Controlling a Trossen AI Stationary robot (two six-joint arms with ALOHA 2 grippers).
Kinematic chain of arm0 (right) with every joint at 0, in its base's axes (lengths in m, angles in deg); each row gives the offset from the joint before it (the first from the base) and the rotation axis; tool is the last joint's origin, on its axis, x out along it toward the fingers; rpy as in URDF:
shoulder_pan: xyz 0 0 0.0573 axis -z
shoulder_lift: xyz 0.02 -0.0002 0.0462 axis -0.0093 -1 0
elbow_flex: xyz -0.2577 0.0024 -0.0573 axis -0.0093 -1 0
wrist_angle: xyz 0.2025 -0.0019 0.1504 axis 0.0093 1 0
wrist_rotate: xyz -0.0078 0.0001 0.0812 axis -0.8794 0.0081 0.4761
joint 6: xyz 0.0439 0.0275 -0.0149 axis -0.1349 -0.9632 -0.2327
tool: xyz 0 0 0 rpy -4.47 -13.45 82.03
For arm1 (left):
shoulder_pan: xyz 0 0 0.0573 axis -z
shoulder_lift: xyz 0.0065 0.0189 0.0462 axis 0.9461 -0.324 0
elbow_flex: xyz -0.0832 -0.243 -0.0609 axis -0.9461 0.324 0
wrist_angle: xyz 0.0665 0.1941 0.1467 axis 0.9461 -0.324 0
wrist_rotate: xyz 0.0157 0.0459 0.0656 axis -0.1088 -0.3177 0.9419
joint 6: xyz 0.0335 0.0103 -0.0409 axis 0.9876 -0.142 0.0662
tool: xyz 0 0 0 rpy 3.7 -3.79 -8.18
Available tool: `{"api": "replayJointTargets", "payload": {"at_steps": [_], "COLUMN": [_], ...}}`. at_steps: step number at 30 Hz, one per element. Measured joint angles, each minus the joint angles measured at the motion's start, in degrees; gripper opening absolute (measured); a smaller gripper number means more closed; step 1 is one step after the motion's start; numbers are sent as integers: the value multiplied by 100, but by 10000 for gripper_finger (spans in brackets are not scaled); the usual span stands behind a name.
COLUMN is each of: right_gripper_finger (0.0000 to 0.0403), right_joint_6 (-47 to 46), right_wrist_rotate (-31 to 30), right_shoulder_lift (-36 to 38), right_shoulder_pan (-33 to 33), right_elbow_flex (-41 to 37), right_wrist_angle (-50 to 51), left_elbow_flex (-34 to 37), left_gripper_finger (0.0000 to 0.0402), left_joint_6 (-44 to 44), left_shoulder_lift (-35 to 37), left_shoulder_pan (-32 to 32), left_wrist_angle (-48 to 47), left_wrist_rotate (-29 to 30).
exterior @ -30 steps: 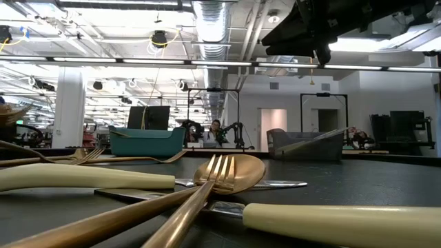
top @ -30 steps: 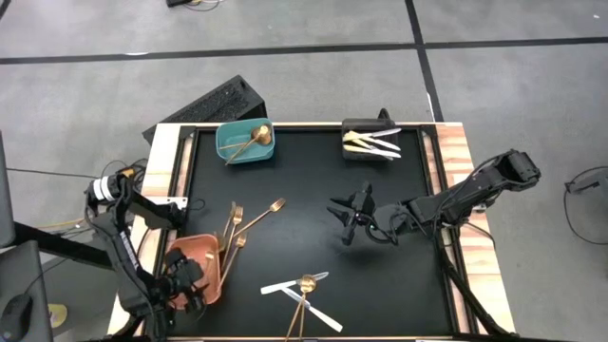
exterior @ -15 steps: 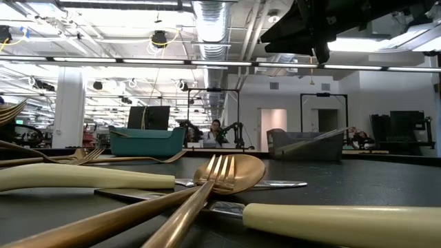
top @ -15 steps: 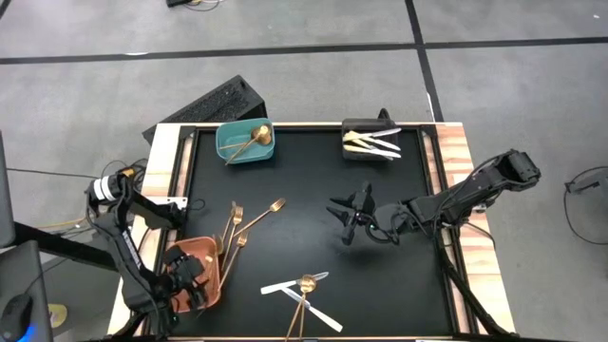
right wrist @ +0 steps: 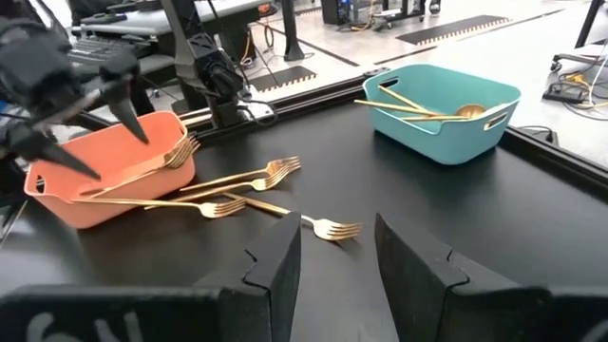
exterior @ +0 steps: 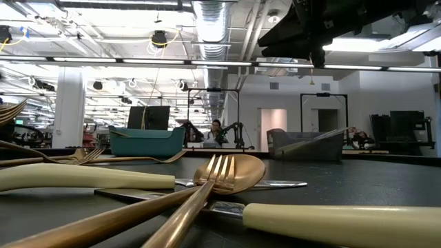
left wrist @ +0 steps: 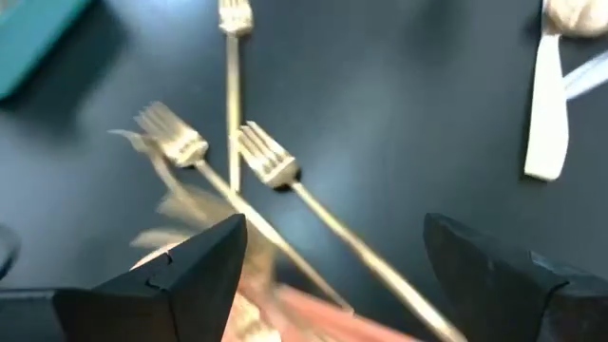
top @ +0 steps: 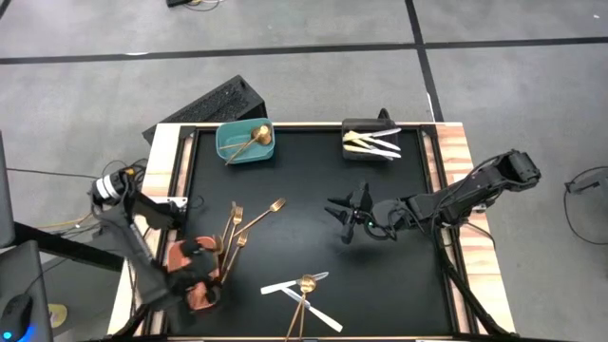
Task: Sort silverware by color (type)
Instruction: Put the gold fork into the orange bin
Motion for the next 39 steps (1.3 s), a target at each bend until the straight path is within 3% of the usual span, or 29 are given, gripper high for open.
{"api": "replayJointTargets", "payload": {"at_steps": [3,9,15,22,39], "right_gripper_finger": [155,155,155,155,155], "right_joint_6": [-1,-6,-101,-245,-255], "right_wrist_rotate": [0,2,1,-2,-4], "right_shoulder_lift": [0,0,0,0,0], "right_shoulder_pan": [0,-99,-133,-131,-131], "right_elbow_flex": [0,0,-1,-1,-1], "right_wrist_angle": [-1,92,374,674,669], "left_elbow_flex": [-10,-97,-95,-79,687], "left_gripper_finger": [309,309,309,298,179], "left_joint_6": [993,1824,2890,2991,2759], "left_shoulder_lift": [0,0,-61,-59,-61], "left_shoulder_pan": [-758,-2140,-2930,-3216,-3159], "left_wrist_angle": [500,506,735,1021,1610], "left_wrist_rotate": [-351,-1452,-2194,-2471,-3553]}}
